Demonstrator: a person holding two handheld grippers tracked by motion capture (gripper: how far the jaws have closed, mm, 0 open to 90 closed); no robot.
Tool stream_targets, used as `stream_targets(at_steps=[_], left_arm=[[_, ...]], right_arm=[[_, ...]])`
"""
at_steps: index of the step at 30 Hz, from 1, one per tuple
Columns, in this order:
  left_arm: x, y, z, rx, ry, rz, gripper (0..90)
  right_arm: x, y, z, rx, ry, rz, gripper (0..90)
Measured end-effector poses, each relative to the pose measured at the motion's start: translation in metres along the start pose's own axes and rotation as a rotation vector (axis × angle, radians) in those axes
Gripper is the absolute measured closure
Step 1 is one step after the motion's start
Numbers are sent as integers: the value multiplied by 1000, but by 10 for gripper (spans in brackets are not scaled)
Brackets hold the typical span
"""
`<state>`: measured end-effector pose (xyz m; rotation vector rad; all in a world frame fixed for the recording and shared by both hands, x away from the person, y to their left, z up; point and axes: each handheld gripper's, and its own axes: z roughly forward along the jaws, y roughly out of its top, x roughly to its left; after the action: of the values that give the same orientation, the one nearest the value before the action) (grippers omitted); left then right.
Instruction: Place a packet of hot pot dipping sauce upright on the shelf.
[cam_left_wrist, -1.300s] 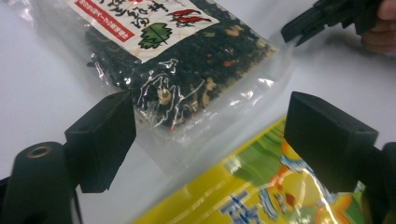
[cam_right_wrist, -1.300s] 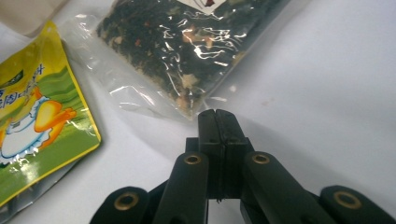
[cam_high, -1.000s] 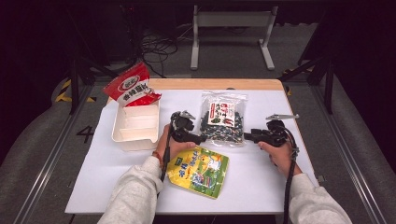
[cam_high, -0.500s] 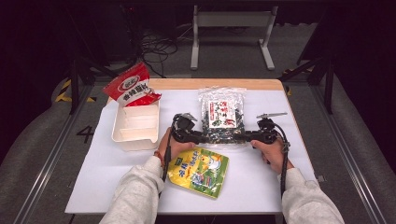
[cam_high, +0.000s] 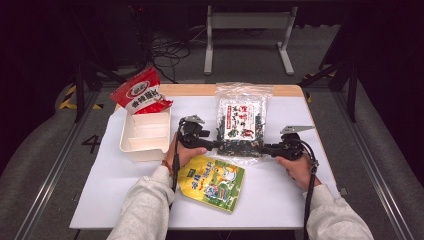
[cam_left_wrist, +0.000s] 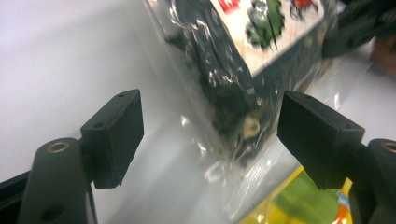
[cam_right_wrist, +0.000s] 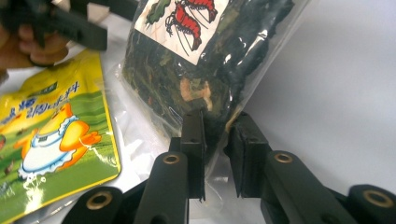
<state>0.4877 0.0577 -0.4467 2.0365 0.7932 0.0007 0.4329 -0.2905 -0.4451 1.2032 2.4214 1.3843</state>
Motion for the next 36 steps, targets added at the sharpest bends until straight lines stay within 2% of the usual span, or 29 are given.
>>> stream_targets(at_steps=[1, 2, 4, 7, 12, 16, 17, 20, 22, 23, 25, 26, 27, 28, 29, 31, 32, 33, 36], left_arm=[[1, 1, 1, -19, 4, 18, 183], [2, 2, 2, -12, 1, 23, 185], [3, 4, 5, -14, -5, 11, 140], [5, 10, 7, -41, -5, 13, 119], [10, 20, 8, -96, -66, -21, 101], [9, 25, 8, -113, -95, -4, 120], [5, 29, 8, -120, -107, 18, 131], [-1, 35, 6, -145, -129, 51, 190], [-7, 39, 1, -168, -125, 87, 241], [-8, 40, -2, -187, -143, 92, 279], [-11, 43, -10, -229, -151, 105, 347], [-12, 44, -14, -240, -165, 115, 384], [-13, 45, -18, -252, -165, 128, 460], [-13, 45, -18, -252, -165, 128, 496], [-15, 46, -20, -261, -173, 139, 496], [-21, 46, -26, -276, -179, 182, 628], [-24, 46, -28, -292, -209, 207, 673], [-26, 46, -30, -293, -213, 224, 717], [-32, 45, -32, -307, -226, 236, 774]], right_arm=[[1, 0, -1, -6, 0, -22, 775], [4, 0, -3, -24, -3, -82, 778], [8, 0, -5, -30, -14, -134, 781], [11, -2, -8, -58, -15, -182, 781], [18, -3, -12, -97, -18, -264, 784], [20, -4, -14, -111, -3, -286, 782], [20, -4, -15, -115, 2, -286, 782], [21, -3, -16, -121, 12, -304, 779], [21, -3, -16, -124, 15, -306, 777], [22, -3, -16, -120, 17, -309, 773], [22, -3, -16, -113, 13, -315, 767], [22, -3, -15, -107, 14, -315, 766], [23, -2, -15, -102, 11, -317, 763], [23, -2, -15, -102, 11, -317, 763], [23, -2, -15, -98, 4, -319, 756], [24, -1, -13, -89, -10, -317, 736], [24, -2, -12, -82, -24, -316, 722], [23, -2, -11, -74, -40, -305, 702], [21, -2, -10, -68, -61, -284, 660]])
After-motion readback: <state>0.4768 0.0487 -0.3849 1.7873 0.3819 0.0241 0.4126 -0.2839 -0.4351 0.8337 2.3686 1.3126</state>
